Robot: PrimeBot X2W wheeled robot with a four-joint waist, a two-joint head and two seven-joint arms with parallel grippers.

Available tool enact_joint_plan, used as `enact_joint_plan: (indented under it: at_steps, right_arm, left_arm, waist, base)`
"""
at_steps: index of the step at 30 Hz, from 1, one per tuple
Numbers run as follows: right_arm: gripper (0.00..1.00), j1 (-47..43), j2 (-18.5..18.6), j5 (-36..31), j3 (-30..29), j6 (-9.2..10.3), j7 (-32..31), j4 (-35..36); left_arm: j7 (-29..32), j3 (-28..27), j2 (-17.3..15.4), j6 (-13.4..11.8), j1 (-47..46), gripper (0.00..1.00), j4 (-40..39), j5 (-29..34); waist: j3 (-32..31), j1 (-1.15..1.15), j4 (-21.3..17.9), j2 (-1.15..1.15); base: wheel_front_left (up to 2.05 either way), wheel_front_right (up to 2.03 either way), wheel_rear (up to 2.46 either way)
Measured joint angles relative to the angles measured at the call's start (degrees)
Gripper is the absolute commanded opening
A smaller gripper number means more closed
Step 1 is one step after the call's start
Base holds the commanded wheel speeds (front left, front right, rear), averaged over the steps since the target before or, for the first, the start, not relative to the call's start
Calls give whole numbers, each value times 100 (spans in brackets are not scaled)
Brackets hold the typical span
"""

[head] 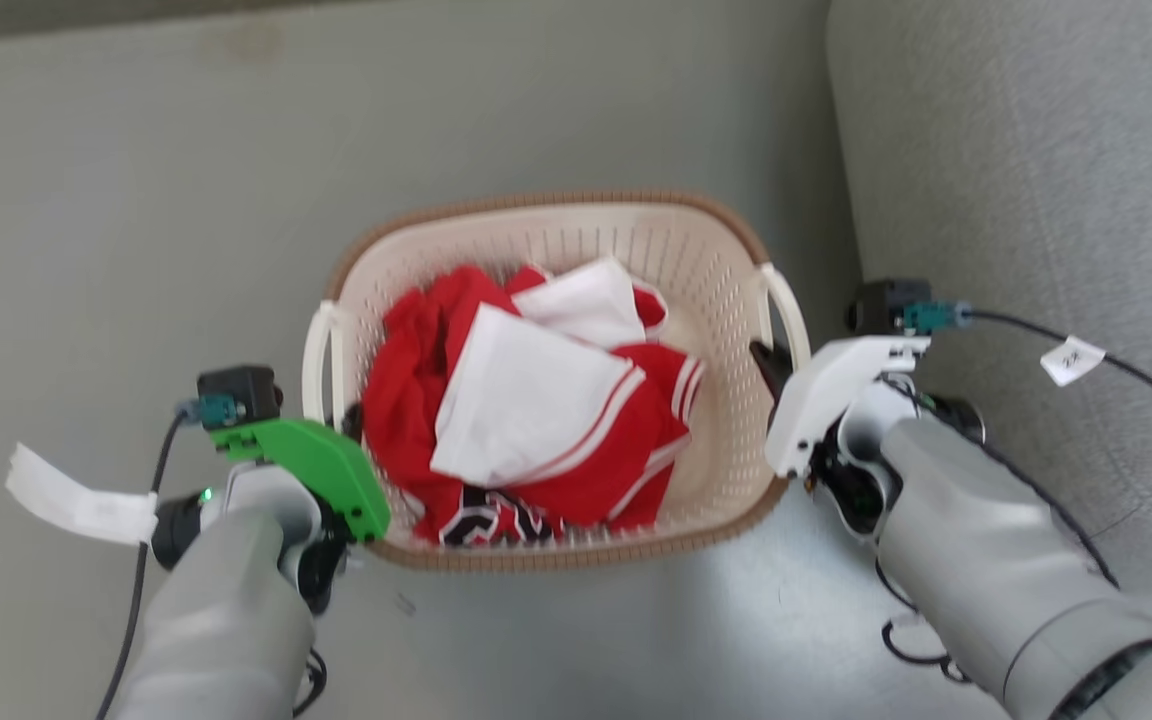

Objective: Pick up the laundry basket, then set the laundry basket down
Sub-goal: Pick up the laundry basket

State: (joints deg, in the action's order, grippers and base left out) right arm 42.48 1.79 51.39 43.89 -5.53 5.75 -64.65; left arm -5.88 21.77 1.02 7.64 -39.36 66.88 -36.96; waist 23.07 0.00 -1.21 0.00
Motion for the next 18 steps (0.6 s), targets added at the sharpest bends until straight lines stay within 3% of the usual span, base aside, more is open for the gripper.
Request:
enact_joint_plan:
  at_steps: [18]
  right_arm:
    - [0, -894, -16, 465, 297, 57, -493, 81]
  left_arm:
    - [334, 147, 9, 18, 815, 0, 124, -270]
  waist:
    - [-1426, 0, -56, 0]
  base:
    - [0, 0, 0]
